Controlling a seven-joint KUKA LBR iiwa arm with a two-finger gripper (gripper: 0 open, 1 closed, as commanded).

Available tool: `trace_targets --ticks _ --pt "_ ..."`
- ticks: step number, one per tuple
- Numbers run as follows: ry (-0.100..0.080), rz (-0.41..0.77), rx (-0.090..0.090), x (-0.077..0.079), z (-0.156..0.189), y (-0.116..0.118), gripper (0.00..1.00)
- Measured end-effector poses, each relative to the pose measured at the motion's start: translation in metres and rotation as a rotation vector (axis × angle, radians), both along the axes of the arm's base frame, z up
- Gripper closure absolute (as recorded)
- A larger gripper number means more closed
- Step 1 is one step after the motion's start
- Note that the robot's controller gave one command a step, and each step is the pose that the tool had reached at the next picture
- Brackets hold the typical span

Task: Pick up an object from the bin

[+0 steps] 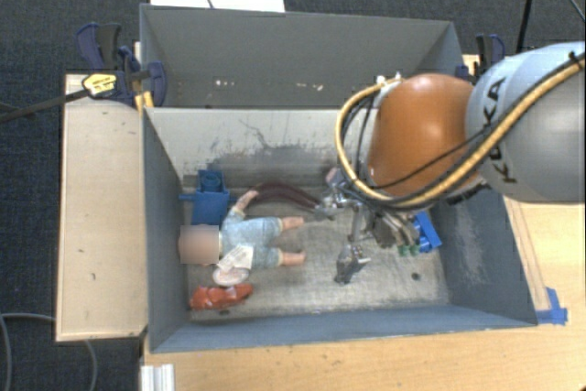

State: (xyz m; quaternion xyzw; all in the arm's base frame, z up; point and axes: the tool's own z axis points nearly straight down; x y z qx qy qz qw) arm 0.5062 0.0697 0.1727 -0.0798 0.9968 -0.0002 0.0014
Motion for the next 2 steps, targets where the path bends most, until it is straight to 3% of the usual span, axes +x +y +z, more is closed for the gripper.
trace_targets --ticks 1,2 --pt "-0.002 -0.05 0.001 -0.0022 -0.1015 0.0729 1.0" --pt "-0.002 -0.05 0.001 -0.0022 -0.1015 0.0729 1.0"
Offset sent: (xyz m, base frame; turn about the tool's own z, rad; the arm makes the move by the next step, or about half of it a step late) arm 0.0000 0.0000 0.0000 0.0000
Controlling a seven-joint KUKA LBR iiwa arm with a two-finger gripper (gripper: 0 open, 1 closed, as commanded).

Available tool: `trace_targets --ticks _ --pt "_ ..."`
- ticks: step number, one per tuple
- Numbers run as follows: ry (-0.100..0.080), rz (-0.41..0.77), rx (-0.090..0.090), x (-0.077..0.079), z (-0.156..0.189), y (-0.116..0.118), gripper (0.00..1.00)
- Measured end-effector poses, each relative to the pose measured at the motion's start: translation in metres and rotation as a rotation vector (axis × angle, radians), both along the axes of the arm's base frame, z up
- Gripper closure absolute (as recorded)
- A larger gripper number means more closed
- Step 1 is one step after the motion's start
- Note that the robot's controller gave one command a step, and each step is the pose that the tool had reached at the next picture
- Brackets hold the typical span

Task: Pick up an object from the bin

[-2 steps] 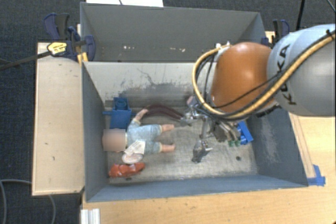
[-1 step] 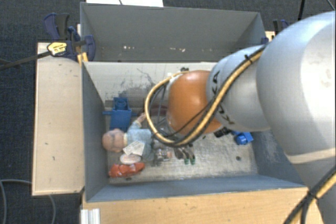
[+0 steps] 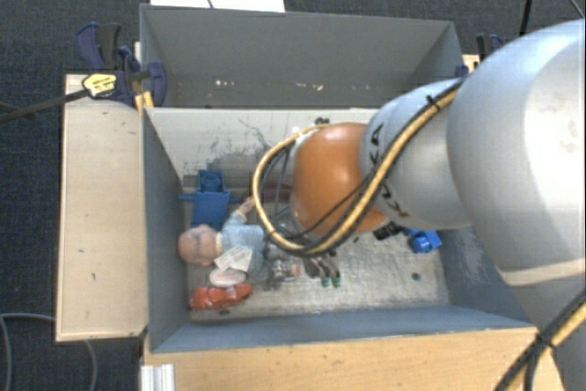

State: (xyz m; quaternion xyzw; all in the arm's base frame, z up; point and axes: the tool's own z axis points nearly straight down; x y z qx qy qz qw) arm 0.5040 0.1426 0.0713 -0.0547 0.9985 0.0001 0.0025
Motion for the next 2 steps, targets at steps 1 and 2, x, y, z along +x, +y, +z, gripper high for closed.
trace_targets --ticks 1,2 --pt "0.012 0.001 -0.003 -0.007 0.041 -0.003 1.0" --pt "-0.002 0.0 0.002 -0.001 0.078 -0.006 1.0"
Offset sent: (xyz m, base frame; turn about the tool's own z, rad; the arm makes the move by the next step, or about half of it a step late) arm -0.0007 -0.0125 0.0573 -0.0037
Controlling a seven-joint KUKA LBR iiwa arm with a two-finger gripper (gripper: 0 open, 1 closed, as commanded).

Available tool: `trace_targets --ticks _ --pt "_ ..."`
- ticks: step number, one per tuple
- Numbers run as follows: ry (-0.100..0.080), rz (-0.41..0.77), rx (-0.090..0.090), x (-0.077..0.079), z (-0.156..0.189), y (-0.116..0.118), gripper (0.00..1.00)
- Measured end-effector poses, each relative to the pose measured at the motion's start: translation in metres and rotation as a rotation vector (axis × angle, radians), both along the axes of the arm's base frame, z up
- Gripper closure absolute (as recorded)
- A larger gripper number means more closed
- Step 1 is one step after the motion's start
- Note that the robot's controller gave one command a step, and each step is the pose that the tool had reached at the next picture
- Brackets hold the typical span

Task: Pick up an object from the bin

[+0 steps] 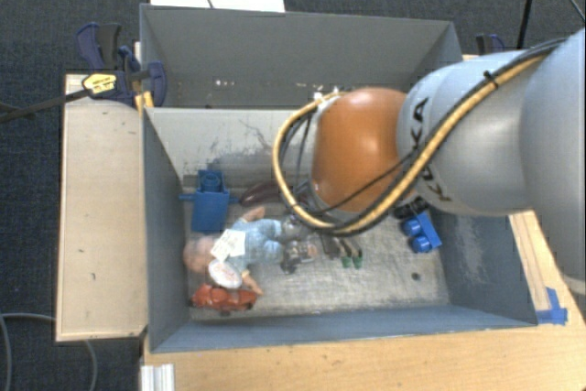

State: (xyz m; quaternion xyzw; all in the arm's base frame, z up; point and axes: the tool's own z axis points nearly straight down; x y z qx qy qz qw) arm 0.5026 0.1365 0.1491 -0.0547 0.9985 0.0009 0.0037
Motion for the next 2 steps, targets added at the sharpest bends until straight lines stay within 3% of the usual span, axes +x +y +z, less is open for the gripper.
trace_targets --ticks 1,2 --pt "0.014 0.031 -0.004 -0.006 0.037 0.0 1.0" --pt "0.007 0.005 -0.002 -0.001 0.082 -0.004 1.0"
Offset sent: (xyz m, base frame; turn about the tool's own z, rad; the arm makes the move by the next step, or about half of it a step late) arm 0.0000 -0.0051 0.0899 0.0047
